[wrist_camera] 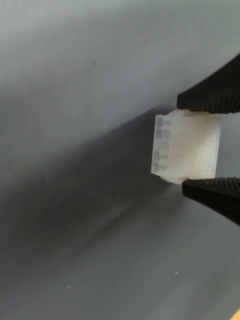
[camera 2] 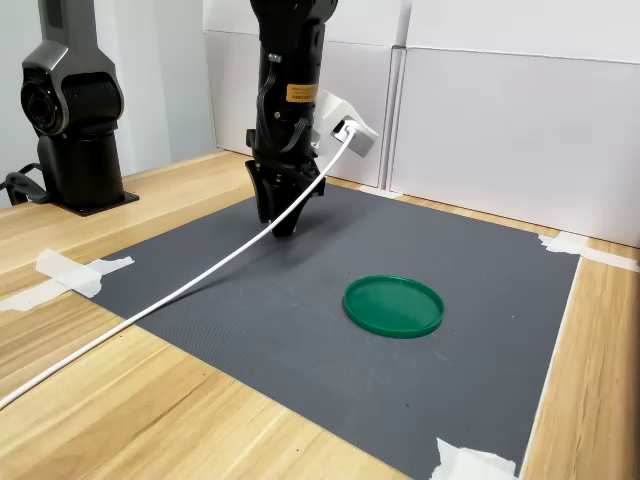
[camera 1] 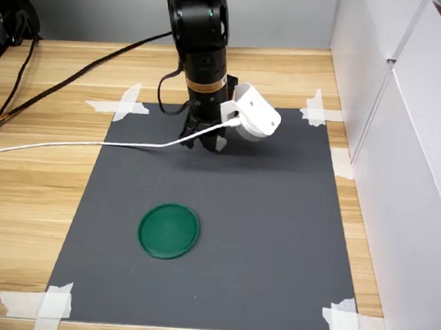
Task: Grasp a white terminal and put it in the green lid.
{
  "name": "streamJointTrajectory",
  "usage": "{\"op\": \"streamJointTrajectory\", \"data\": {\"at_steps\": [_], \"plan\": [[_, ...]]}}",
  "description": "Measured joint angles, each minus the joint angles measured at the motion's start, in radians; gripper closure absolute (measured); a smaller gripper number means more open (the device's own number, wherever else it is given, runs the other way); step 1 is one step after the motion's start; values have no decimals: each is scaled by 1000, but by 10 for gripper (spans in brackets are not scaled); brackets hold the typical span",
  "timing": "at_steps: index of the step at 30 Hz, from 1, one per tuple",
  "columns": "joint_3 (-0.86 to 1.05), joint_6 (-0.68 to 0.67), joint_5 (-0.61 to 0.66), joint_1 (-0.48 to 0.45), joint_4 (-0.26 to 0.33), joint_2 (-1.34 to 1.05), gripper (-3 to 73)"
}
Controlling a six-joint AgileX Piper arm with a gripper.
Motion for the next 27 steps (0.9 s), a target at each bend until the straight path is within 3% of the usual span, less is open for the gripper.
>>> {"op": "streamJointTrajectory", "data": {"at_steps": [8, 17, 27], "plan": [[-47, -27, 42, -13, -7, -51, 399], [-353, -42, 101, -121, 49, -24, 399], [-602, -8, 180, -239, 50, 154, 399]]}}
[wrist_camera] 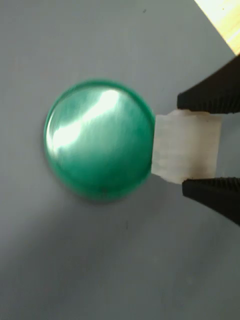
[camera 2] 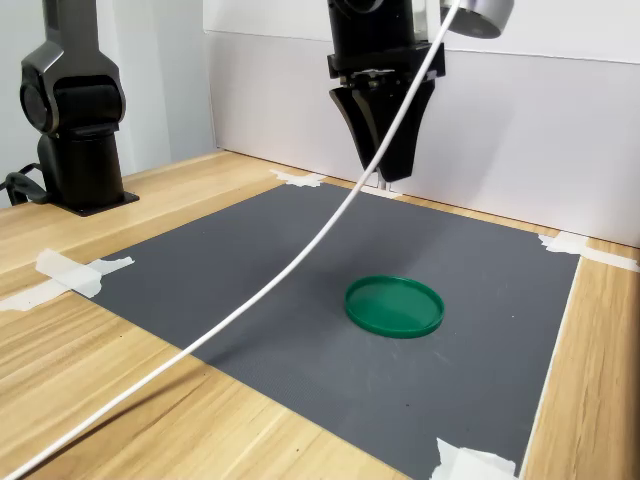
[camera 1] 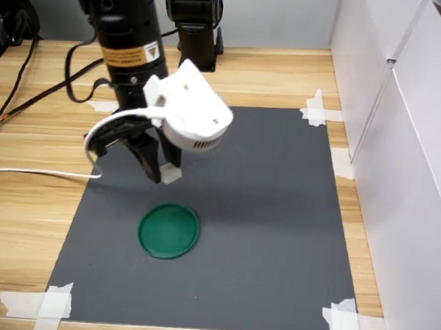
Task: Grasp a white terminal and put it in the green lid.
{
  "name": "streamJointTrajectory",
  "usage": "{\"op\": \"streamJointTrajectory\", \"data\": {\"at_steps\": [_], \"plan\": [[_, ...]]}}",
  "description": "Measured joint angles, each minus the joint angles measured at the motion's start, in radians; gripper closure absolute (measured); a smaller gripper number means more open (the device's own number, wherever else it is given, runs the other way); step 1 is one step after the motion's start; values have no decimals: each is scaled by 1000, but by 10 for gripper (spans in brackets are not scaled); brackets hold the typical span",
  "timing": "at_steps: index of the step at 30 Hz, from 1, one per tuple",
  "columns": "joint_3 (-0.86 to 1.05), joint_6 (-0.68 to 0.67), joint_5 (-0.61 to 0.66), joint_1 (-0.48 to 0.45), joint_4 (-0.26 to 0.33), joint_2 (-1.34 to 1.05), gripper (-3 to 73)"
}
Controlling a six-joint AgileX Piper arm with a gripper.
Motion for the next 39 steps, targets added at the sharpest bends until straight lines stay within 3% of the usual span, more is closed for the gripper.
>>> {"op": "streamJointTrajectory", "data": {"at_steps": [8, 22, 32, 39], "plan": [[-26, 43, 3, -12, -66, 126, 399], [-26, 8, -9, -9, -41, 187, 399], [-26, 4, -21, -9, -10, 187, 210], [-26, 10, -64, -9, 13, 111, 215]]}}
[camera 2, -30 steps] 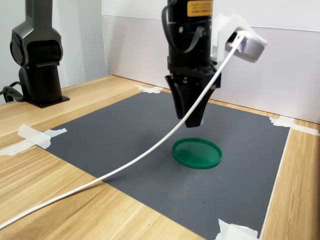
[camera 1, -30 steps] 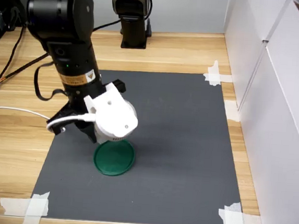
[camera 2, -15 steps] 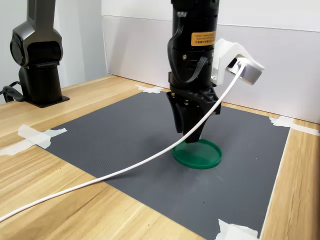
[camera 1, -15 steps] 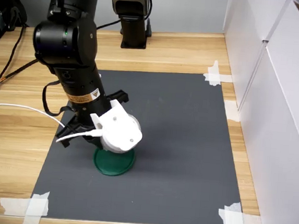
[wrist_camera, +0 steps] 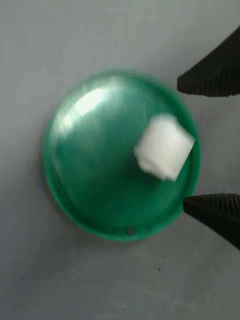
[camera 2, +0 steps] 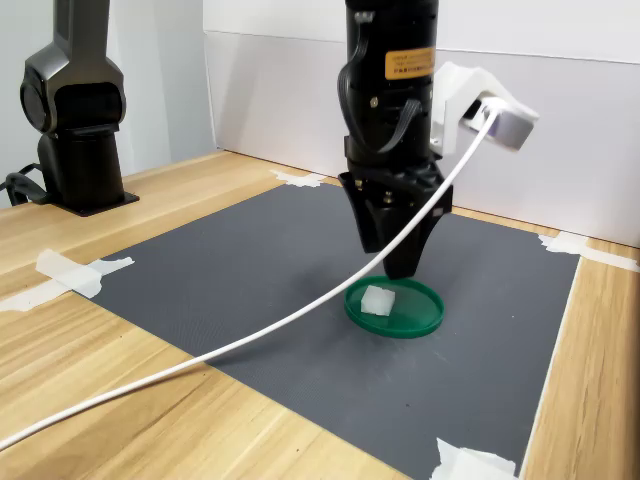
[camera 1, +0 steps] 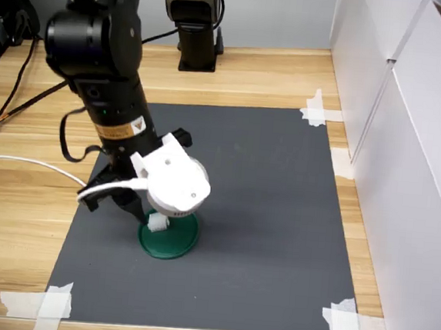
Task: Grasp a white terminal and put it in the green lid.
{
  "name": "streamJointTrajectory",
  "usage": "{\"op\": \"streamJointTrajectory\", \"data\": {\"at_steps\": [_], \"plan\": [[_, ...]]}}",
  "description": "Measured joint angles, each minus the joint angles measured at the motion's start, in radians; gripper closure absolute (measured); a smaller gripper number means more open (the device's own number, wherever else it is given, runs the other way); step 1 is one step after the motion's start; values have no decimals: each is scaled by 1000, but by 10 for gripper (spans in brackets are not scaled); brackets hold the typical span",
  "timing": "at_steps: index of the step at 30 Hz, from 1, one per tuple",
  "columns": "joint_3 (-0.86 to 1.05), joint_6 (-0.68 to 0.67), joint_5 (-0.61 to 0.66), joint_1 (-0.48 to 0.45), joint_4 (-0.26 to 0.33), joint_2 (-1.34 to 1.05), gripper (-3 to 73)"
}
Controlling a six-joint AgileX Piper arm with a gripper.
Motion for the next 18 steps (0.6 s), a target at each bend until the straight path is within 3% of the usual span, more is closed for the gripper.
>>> {"op": "streamJointTrajectory", "data": {"at_steps": [4, 9, 11, 18], "plan": [[0, 17, -32, 0, 76, -106, 330], [0, 24, -42, 0, 190, -241, 606], [0, 27, -42, 0, 228, -295, 673], [66, 173, -112, 0, 306, -471, 713]]}}
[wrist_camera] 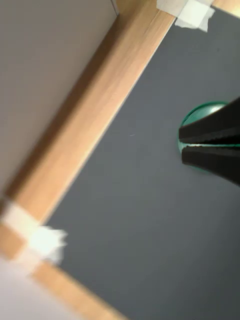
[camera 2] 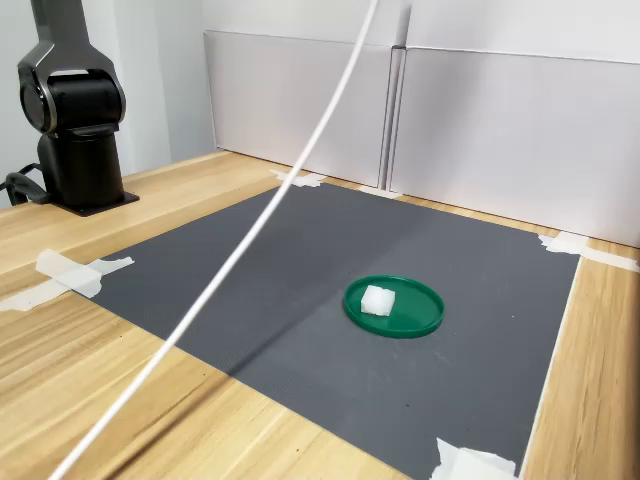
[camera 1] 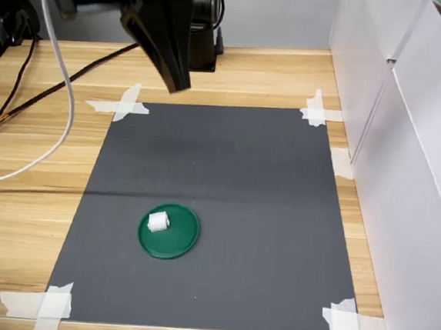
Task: Grasp a white terminal and put it in the green lid.
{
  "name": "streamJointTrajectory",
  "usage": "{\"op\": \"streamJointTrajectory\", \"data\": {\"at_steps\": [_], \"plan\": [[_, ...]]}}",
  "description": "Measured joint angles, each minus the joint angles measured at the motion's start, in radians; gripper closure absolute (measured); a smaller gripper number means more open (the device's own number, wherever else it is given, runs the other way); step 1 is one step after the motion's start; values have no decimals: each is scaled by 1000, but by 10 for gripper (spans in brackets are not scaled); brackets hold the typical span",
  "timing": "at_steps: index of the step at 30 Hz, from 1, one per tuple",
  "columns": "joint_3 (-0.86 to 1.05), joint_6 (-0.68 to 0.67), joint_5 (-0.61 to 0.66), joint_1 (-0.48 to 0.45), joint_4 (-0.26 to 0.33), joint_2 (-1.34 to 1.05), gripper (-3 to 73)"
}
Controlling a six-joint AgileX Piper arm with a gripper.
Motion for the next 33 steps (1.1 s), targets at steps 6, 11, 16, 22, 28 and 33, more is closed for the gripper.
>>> {"op": "streamJointTrajectory", "data": {"at_steps": [6, 11, 16, 22, 28, 33], "plan": [[260, 196, -300, 0, -9, -194, 713], [539, 240, -560, 0, -14, -392, 715], [767, 245, -620, 0, -14, -599, 714], [1016, 245, -624, 0, -13, -832, 714], [1232, 245, -628, 0, -14, -1036, 714], [1361, 245, -629, 0, -14, -1195, 714]]}}
